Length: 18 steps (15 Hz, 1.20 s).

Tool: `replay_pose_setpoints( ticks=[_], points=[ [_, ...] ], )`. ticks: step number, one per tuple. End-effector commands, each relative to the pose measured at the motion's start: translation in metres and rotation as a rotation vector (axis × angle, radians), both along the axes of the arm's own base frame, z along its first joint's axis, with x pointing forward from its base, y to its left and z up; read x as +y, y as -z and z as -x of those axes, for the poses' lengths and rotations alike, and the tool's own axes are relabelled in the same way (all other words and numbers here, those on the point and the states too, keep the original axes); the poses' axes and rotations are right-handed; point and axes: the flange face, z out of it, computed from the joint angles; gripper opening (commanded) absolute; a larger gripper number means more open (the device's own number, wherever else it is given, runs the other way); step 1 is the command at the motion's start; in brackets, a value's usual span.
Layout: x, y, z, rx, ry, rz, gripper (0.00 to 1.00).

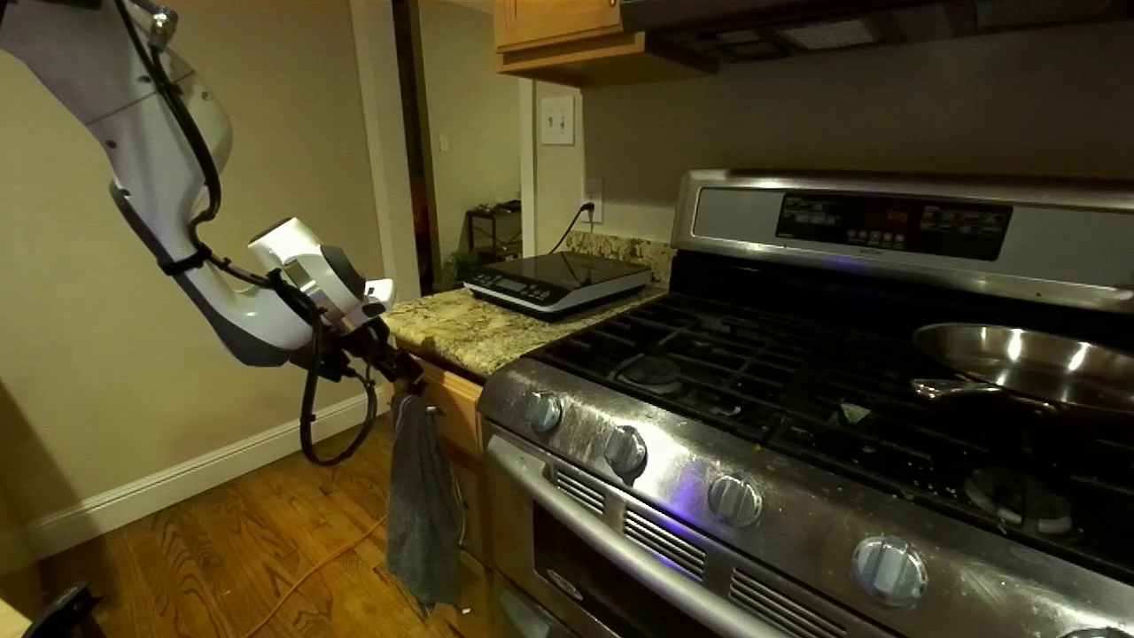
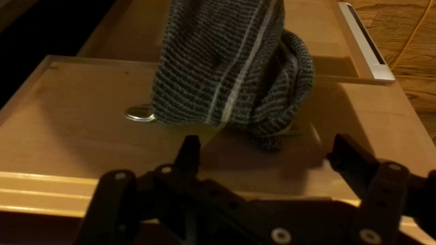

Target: Push the open drawer closed

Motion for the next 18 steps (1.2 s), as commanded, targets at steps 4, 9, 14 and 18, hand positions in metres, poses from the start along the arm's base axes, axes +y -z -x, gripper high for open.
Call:
replay_pose_setpoints(
  ticks=[4,9,14,18],
  points=[
    [0.011,-0.018,0.007,-0.090,-0.019,0.005,1.00],
    [0.028,-0.040,0.016,-0.111,-0.077,0.000,1.00],
    [0.042,-0.050,0.031,-0.010,-0.174,-0.026,1.00],
    [0.040,-0.057,0.042,0.084,-0.208,-0.031,1.00]
  ],
)
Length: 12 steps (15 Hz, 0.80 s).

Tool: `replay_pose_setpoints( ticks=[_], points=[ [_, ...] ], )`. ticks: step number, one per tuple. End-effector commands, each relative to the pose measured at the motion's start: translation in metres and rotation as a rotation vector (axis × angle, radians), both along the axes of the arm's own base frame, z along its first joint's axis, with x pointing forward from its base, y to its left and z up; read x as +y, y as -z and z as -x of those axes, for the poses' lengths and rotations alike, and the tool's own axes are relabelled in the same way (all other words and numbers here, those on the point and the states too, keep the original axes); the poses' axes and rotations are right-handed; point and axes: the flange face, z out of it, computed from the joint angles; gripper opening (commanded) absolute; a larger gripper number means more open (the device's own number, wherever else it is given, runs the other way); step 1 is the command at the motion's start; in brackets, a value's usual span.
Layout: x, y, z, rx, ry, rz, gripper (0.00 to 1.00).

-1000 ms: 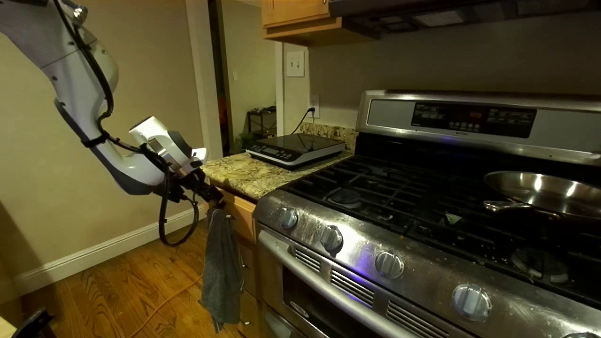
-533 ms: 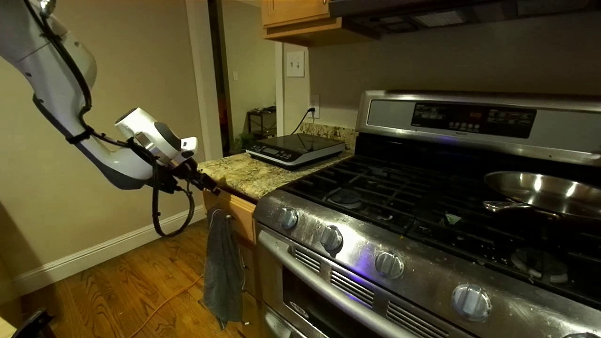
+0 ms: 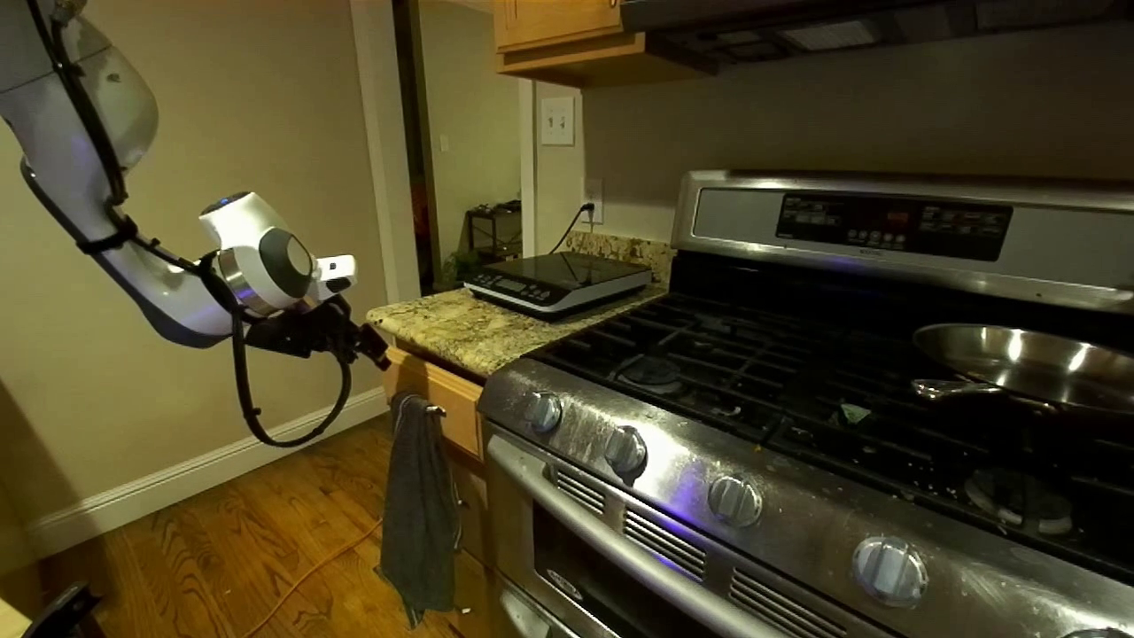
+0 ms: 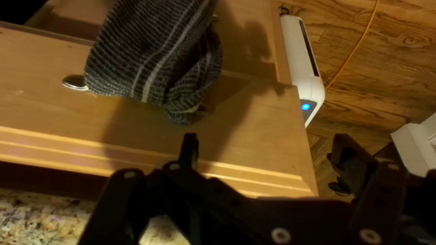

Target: Push the open drawer closed

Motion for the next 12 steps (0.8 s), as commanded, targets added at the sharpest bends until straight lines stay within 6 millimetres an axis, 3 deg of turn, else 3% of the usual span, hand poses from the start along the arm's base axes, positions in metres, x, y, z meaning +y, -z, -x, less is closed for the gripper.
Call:
replay_pose_setpoints(
  ticks=[1,7,8,12],
  points=[
    [-0.013,-0.019,0.017,0.111,-0.019,-0.007,1.00],
    [-0.025,-0.031,0.020,0.271,0.030,0.042,1.00],
    [-0.017,-0.016,0.010,0.223,0.040,0.056,1.00],
    [-0.016,-0.015,0.009,0.228,0.030,0.058,1.00]
  ],
)
